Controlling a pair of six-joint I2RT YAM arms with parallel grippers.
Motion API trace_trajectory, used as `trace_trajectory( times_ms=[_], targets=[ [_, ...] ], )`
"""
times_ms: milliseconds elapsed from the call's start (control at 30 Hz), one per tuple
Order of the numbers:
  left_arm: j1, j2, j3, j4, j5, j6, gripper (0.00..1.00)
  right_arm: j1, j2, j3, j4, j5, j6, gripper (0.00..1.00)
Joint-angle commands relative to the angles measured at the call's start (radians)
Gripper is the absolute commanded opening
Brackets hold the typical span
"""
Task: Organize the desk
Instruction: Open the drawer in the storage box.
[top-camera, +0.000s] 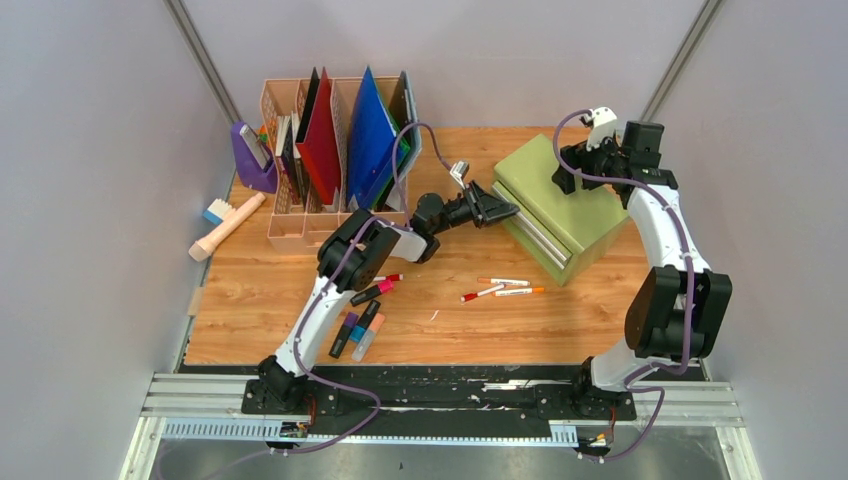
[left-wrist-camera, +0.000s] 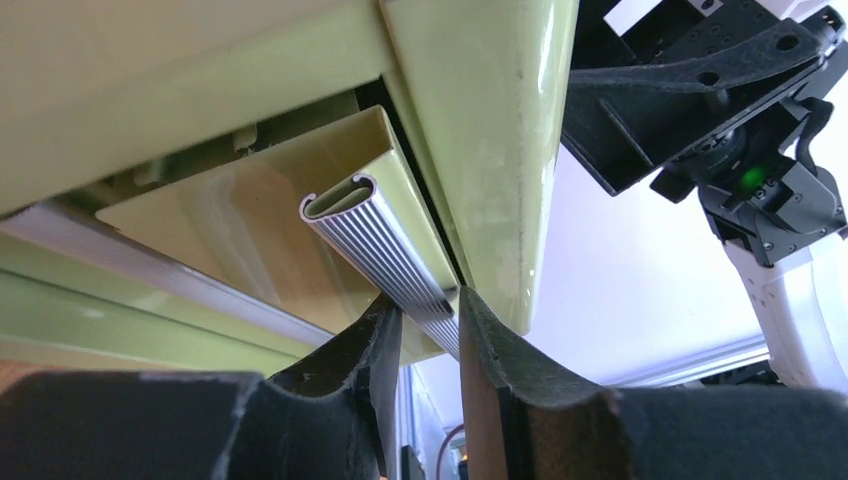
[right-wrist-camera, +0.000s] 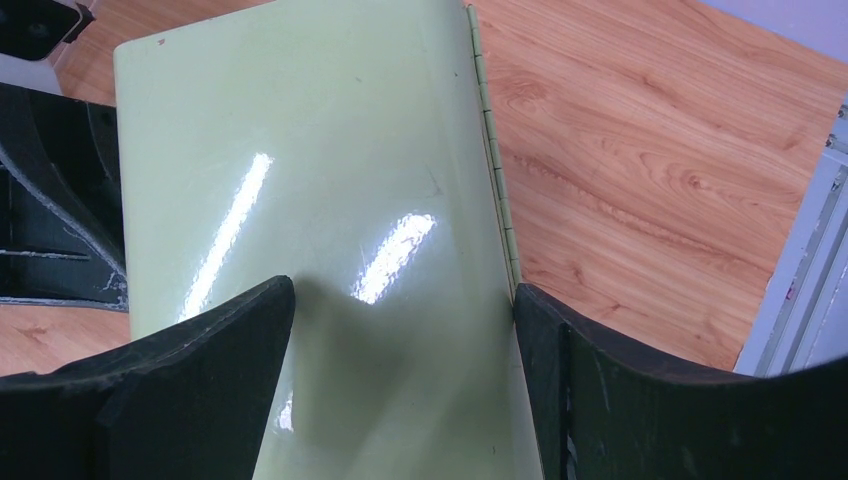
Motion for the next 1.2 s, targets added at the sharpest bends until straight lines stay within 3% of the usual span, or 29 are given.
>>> trace_trajectory(
  times_ms=[0,233,800,1167],
  targets=[
    [-0.04,-0.098,-0.076,-0.135,0.045,-0.04,0.0,0.008,0.006,-0.046,-0.074,0.081,-0.06,0.81],
    [-0.04,-0.211,-0.156,-0.329,0.061,0.034,0.0,0.015,0.001,-0.053,-0.064,0.114,-0.068,0.81],
    [-0.041,-0.441,-0.326,-0.584,0.039,0.19,0.0,0.02,-0.014,-0.075,-0.05,0.135,-0.078,0.81],
    [-0.041,-0.585,-0.371,-0.919,0.046,0.44,0.0,0.028,-0.029,-0.084,-0.051,0.154,-0.08,0.81]
  ],
)
